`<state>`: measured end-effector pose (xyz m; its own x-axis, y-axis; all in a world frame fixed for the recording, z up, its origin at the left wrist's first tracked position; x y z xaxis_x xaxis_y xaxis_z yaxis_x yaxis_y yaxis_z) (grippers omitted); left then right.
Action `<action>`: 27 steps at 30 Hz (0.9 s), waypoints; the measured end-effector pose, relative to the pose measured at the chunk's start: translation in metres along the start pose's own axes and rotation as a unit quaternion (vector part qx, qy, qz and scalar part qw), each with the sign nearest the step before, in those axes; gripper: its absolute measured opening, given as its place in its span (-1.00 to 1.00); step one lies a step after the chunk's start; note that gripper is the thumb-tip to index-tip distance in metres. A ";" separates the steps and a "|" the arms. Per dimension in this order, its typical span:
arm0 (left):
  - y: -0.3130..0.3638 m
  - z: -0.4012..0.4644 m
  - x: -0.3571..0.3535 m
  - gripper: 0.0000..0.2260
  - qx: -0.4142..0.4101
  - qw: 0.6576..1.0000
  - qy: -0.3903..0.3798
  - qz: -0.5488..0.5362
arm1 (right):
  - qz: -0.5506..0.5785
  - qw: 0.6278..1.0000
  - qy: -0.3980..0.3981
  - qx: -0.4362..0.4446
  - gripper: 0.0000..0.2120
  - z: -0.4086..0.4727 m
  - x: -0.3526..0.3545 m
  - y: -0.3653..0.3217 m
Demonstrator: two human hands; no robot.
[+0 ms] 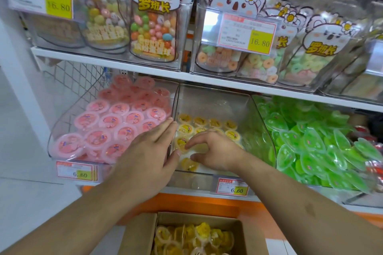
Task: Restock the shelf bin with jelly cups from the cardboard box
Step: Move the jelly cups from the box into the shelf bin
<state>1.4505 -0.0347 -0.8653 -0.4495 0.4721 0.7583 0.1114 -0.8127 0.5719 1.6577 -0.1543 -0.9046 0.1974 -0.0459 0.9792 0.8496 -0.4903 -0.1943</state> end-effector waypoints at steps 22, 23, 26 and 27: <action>-0.003 0.001 -0.008 -0.39 0.007 1.000 -0.010 0.007 | -0.009 0.999 0.027 0.024 -0.73 -0.017 0.002 0.016; -0.004 0.001 -0.009 -0.38 0.007 1.000 -0.011 0.008 | -0.023 0.999 0.010 0.028 -0.71 -0.020 0.003 0.015; -0.004 0.001 -0.009 -0.38 0.009 1.000 -0.013 0.007 | -0.070 0.997 -0.007 0.022 -0.66 -0.022 0.006 0.018; -0.005 0.001 -0.010 -0.38 0.009 1.000 -0.014 0.006 | -0.079 0.997 -0.010 0.016 -0.64 -0.022 0.007 0.018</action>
<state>1.4555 -0.0350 -0.8749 -0.4228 0.4718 0.7737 0.1332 -0.8122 0.5680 1.6640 -0.1827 -0.8996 0.0705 0.0473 0.9964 0.8860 -0.4618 -0.0407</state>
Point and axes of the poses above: each hand's wrist, its own z-axis towards the middle knuckle, its own x-axis out of the back of the hand, y = z × x, the point moved 1 cm from there along z, towards the middle knuckle, and after that the axes turned 12 degrees about -z, right-handed, at the moved point
